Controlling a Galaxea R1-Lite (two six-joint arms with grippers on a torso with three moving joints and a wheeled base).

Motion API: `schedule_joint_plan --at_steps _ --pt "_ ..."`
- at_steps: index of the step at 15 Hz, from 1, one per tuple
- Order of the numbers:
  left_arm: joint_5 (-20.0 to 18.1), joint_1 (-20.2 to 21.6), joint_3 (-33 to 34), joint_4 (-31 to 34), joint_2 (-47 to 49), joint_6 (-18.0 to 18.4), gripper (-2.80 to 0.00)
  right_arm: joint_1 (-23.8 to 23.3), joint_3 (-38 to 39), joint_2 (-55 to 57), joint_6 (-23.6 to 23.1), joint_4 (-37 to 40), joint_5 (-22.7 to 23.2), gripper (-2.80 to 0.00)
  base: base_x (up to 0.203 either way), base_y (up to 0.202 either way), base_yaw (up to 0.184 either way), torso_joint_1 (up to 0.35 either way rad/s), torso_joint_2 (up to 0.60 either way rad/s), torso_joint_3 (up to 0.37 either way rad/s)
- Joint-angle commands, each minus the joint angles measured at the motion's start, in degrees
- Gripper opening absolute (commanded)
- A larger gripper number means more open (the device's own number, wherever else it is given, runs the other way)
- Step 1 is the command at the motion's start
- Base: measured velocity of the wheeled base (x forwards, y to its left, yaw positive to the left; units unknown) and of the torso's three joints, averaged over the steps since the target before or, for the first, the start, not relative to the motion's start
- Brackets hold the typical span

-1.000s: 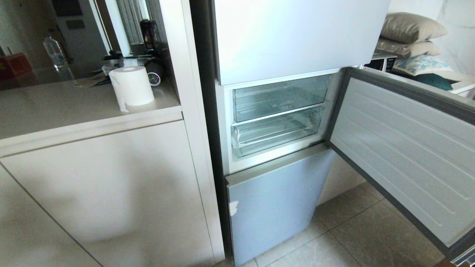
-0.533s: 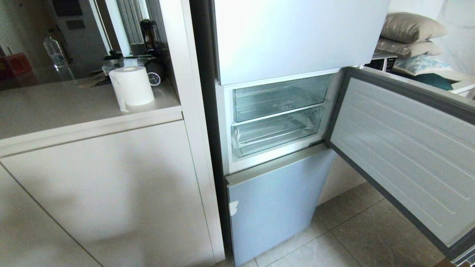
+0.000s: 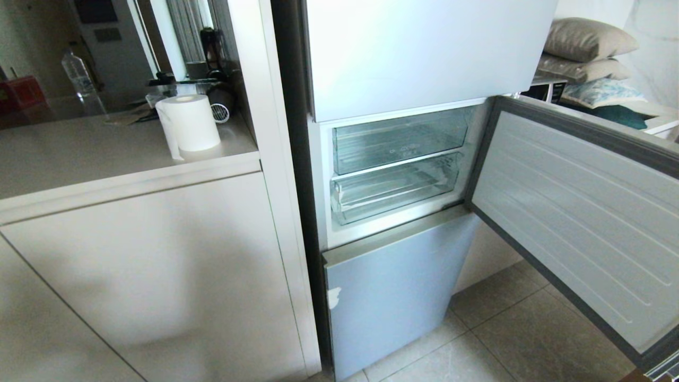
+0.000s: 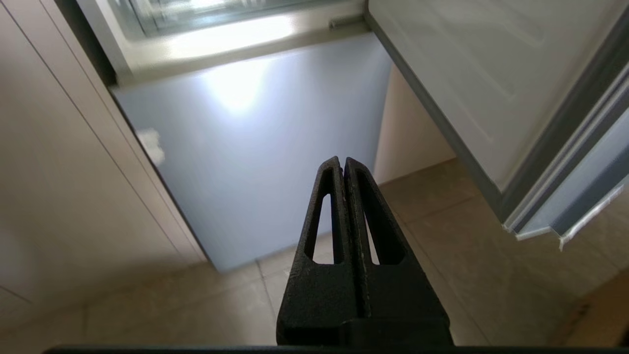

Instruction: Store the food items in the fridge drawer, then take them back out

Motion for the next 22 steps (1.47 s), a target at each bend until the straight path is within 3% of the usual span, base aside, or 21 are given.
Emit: schedule_joint_plan --at_steps 1,5,10,19,22 --pt "0.1 0.0 0.0 0.0 0.1 -0.3 -2.80 0.0 2.4 -5.2 -1.5 1.2 0.0 -2.80 0.000 0.000 0.000 0.000 0.00 0.000" --pt "0.1 0.0 0.0 0.0 0.1 -0.3 -2.80 0.0 2.6 -5.2 -1.2 1.0 0.0 -2.80 0.000 0.000 0.000 0.000 0.00 0.000" --pt "0.1 0.0 0.0 0.0 0.1 -0.3 -2.80 0.0 5.3 -5.2 5.2 -5.4 -0.4 -2.80 0.000 0.000 0.000 0.000 0.00 0.000" --pt "0.1 0.0 0.0 0.0 0.1 -0.3 -2.80 0.0 5.3 -5.2 1.2 -6.0 -0.2 -2.80 0.000 0.000 0.000 0.000 0.00 0.000" --pt "0.1 0.0 0.0 0.0 0.1 -0.3 -2.80 0.0 5.3 -5.2 0.9 -6.0 -0.1 -2.80 -0.003 -0.005 0.139 -0.001 0.00 0.002"
